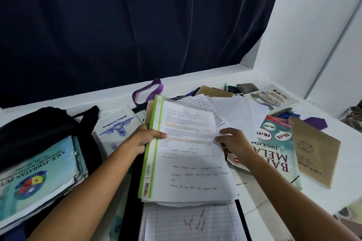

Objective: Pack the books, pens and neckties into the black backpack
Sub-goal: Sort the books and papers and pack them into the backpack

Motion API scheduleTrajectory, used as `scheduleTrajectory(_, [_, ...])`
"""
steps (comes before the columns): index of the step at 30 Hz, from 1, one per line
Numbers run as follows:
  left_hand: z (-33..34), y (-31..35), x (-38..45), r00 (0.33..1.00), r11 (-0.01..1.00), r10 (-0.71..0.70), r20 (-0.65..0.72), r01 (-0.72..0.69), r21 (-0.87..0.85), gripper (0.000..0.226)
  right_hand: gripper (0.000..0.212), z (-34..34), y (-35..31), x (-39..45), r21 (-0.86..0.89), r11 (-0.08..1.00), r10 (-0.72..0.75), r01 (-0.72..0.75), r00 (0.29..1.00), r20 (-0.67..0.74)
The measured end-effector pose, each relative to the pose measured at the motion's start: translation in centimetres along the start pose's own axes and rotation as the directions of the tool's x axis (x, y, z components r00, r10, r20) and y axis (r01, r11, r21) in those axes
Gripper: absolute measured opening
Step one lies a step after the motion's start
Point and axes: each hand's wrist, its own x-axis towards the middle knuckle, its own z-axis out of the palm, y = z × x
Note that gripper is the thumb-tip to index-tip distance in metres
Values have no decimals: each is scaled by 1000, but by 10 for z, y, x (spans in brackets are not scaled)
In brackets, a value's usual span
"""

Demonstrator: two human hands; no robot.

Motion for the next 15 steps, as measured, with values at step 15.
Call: scheduleTrajectory(15, [-4,42,-66,786,766,618,6,-601,-228,60,32,-30,-114,-54,506,748,-628,430,705,329])
